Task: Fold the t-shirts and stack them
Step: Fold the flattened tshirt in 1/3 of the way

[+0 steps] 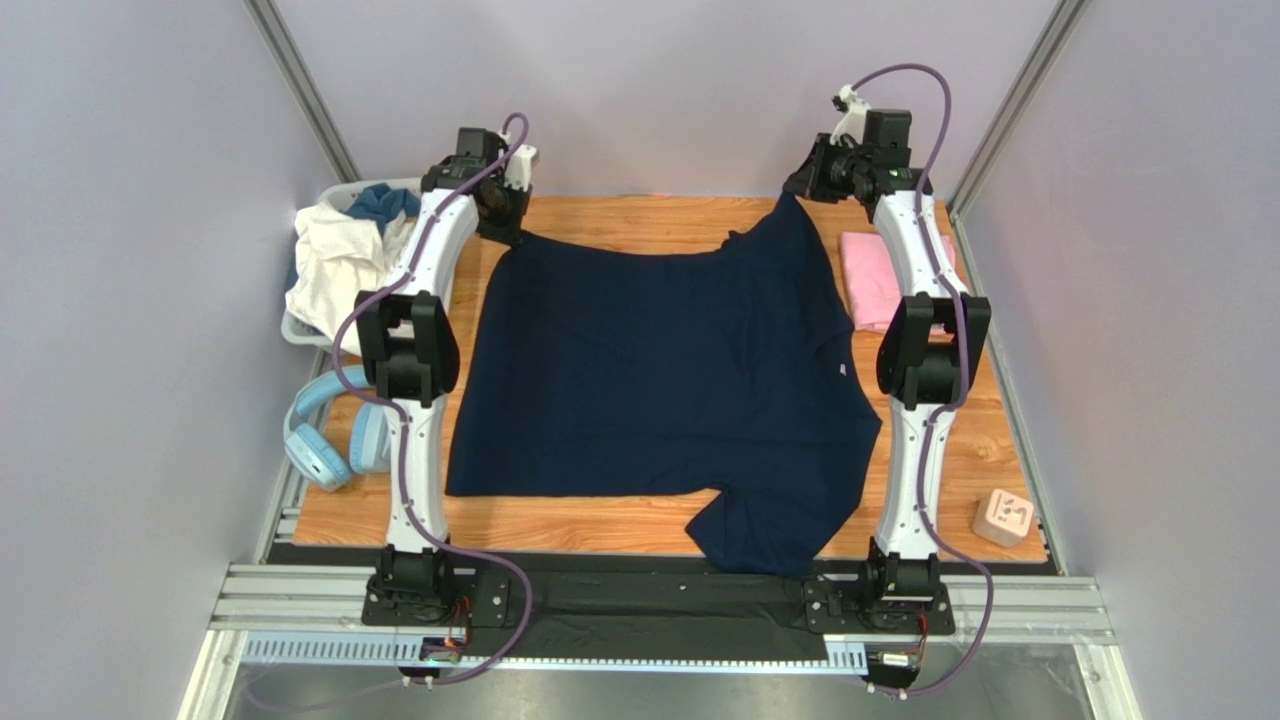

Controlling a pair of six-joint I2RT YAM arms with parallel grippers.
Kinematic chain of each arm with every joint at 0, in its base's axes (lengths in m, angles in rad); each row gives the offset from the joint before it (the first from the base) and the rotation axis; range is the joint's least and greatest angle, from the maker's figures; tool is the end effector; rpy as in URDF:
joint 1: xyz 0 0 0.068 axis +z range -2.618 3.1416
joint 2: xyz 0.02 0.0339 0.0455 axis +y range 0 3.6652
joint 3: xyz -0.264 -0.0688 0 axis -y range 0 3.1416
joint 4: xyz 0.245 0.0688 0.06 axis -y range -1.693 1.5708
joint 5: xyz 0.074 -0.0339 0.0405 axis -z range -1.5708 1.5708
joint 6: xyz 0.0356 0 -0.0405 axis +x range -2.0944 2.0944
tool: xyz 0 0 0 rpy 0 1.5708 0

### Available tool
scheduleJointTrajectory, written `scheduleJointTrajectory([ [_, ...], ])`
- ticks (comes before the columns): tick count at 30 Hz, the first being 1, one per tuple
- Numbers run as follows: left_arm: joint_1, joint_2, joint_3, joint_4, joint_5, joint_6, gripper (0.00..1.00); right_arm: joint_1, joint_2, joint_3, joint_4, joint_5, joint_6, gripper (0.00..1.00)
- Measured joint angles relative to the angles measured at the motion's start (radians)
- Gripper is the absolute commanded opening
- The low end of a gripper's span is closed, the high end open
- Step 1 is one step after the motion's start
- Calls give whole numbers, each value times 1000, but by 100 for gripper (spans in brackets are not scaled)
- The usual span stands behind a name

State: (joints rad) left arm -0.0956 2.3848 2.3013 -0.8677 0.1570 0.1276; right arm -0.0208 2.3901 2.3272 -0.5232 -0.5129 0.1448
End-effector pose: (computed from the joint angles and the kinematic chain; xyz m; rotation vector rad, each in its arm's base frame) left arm 0.5216 -0.0556 0.2452 0.3429 2.4913 -0.1849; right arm 0.5489 0.0061 0.2801 -0.1215 2.1321 0.6238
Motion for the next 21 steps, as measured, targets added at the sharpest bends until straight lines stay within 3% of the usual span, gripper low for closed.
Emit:
scheduleJointTrajectory([
  [7,0,-114,-19,-5,-2,1,0,0,-50,-100,-12,-11,14,0],
  [13,0,-125,-41,-5,-14,4,0,0,-50,-121,-32,3,16,0],
  [21,1,-90,-48,-4,-53,12,0,-5,8,1,-59,18,39,0],
])
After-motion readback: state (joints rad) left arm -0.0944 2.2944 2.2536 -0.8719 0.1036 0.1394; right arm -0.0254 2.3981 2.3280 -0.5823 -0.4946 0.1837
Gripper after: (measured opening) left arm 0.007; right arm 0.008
